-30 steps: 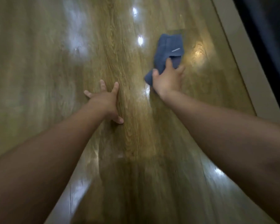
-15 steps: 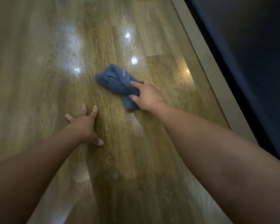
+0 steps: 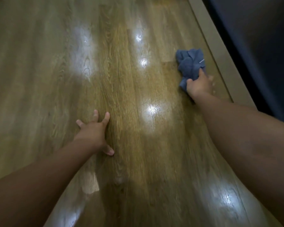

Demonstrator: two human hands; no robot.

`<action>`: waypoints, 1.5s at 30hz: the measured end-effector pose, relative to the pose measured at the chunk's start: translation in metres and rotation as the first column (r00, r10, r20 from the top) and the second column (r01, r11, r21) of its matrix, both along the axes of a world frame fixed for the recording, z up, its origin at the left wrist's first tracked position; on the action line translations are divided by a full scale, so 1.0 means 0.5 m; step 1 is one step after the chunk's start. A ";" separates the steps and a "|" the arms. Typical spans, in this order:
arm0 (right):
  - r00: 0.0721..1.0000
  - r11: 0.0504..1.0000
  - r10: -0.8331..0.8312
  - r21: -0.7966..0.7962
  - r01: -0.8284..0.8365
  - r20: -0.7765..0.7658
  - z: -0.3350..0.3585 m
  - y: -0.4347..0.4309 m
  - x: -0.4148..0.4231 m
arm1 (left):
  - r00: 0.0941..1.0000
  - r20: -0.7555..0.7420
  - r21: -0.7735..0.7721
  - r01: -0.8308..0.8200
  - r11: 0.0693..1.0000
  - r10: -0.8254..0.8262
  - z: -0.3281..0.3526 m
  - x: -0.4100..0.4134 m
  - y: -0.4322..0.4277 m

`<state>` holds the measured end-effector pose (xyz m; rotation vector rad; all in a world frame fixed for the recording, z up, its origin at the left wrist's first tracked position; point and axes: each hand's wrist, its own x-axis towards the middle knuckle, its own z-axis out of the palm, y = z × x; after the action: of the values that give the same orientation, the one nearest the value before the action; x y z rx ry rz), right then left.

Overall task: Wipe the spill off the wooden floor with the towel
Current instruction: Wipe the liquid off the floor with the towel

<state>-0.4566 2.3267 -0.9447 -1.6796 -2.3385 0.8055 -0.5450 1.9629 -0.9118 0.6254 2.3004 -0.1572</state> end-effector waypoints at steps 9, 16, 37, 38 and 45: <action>0.985 0.967 0.114 0.214 -0.140 0.130 0.003 -0.064 0.022 | 1.000 -0.022 -0.021 -0.014 1.000 0.014 -0.004 -0.001 0.006; 0.683 0.657 0.711 0.186 -0.730 0.167 0.013 -0.331 0.075 | 0.988 0.047 0.270 -0.155 0.950 0.148 0.037 -0.014 -0.002; 0.362 0.326 0.913 0.197 -0.925 0.187 0.013 -0.326 -0.046 | 0.825 -0.479 0.191 0.432 0.882 -0.301 0.016 -0.090 0.061; 0.351 0.309 0.913 0.211 -0.927 0.205 0.012 -0.341 -0.018 | 0.810 -0.467 0.167 0.474 0.865 -0.354 0.023 -0.072 0.038; -0.105 -0.108 0.994 0.214 -0.971 0.028 0.001 -0.543 0.468 | 0.454 -0.205 0.293 0.874 0.388 -0.867 -0.029 0.358 -0.300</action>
<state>-0.2226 2.0554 -0.9444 0.7463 -3.0742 0.6789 -0.3660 1.8132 -0.9262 2.0360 1.7501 -0.2277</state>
